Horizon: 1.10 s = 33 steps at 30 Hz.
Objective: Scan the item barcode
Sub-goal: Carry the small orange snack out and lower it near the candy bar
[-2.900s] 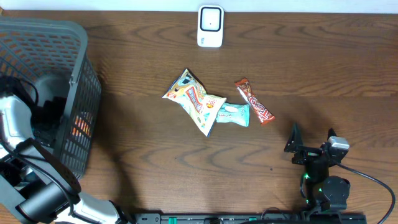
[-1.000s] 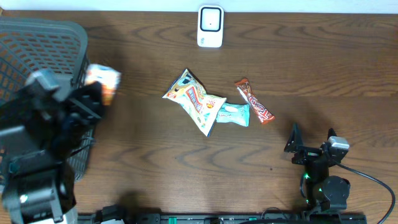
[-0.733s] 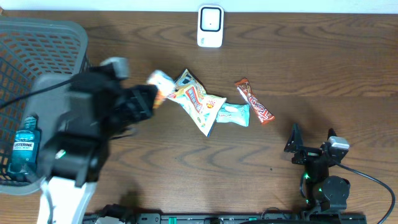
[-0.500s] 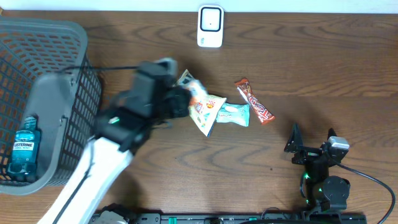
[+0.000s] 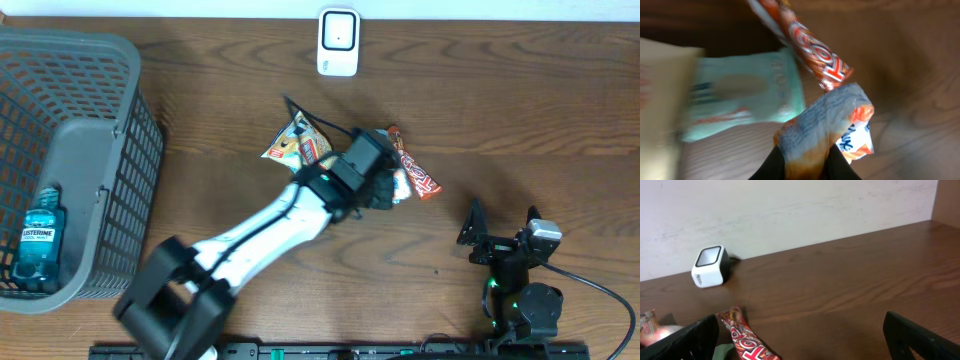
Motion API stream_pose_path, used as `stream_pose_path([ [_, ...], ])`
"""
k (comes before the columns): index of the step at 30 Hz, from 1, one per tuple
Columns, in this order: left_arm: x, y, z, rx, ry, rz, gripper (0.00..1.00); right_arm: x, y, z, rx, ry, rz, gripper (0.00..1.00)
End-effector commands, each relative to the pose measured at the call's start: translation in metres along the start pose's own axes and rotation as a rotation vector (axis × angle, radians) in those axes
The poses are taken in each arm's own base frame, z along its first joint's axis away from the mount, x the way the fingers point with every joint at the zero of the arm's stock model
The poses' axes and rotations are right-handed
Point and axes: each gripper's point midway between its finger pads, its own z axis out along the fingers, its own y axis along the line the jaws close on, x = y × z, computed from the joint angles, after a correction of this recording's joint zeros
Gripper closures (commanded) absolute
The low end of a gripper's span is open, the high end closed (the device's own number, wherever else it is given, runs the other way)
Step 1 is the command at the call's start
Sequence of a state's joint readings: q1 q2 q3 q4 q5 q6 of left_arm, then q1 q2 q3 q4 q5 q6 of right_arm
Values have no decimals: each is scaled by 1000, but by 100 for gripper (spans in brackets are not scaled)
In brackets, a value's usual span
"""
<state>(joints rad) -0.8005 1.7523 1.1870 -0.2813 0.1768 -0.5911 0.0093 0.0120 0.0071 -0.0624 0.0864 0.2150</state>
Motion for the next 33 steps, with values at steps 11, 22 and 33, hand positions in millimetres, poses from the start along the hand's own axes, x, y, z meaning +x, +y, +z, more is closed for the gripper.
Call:
stream_pose_path([
  [11, 43, -19, 71, 21, 54, 35, 93, -1, -2, 0, 12, -4, -13, 1],
  [22, 40, -15, 71, 14, 53, 26, 66, 0, -2, 0, 12, -4, -13, 1],
  [33, 37, -19, 57, 17, 49, 27, 26, -1, -2, 0, 12, -4, -13, 1],
])
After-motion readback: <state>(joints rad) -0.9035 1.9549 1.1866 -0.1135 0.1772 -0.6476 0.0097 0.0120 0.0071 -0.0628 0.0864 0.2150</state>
